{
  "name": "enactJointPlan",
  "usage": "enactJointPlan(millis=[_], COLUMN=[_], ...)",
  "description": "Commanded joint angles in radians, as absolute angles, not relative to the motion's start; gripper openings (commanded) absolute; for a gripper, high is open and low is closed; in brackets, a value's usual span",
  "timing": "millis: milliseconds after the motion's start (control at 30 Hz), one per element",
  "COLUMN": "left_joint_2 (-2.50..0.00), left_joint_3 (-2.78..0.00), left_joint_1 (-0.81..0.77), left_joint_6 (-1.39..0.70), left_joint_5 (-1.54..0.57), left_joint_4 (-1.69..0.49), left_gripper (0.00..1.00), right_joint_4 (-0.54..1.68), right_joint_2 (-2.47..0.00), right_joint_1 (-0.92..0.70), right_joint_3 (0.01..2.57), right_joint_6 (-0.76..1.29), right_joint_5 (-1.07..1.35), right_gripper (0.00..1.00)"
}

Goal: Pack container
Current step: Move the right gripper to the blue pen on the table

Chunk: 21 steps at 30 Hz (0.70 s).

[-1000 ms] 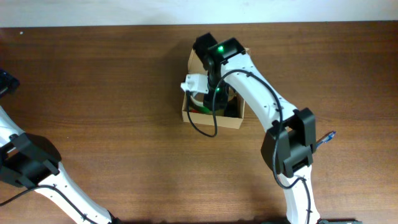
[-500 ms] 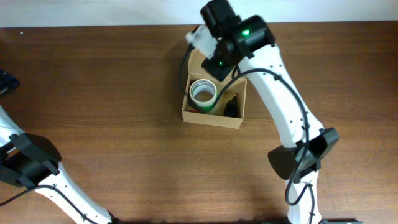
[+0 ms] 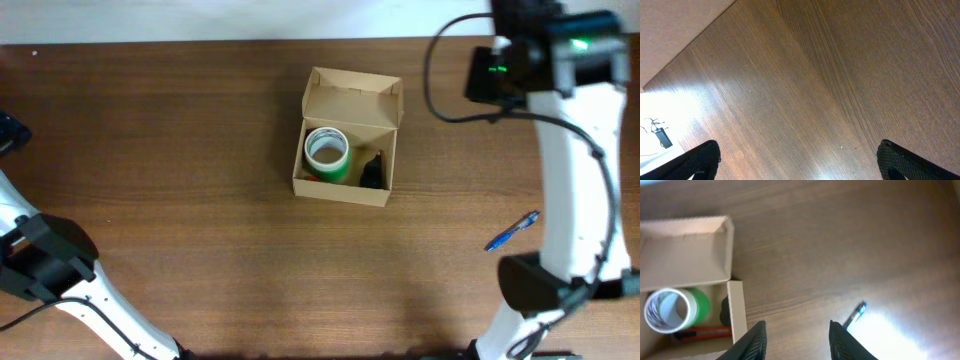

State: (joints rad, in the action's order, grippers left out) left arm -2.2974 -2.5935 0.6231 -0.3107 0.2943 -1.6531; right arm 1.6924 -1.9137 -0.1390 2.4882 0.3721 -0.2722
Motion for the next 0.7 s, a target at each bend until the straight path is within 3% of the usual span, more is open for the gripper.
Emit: enactJointPlan(millis=[0,367,667], left_joint_2=[-2.274,-2.274,-2.274], left_joint_3=[-2.589,-2.589,-2.589], left_joint_1=[0.627,0.627,0.627], left_joint_6=[-0.324,-0.324,-0.324], left_joint_5=[0.291,0.291,0.291], left_joint_4=[-1.654,-1.654,-1.654], left_gripper=[1.0,1.0,1.0], right_joint_4=[1.699,1.68,1.573], right_joint_2=[-1.874,-1.847,-1.713], right_joint_1=[-0.097,0.059,0.086], right_joint_3=[2.403,2.064,1.832], right_joint_6=[0.488,0.447,0.32], right_joint_5=[-0.266,-0.352,-0.297], right_gripper=[0.41,0.38,0.39])
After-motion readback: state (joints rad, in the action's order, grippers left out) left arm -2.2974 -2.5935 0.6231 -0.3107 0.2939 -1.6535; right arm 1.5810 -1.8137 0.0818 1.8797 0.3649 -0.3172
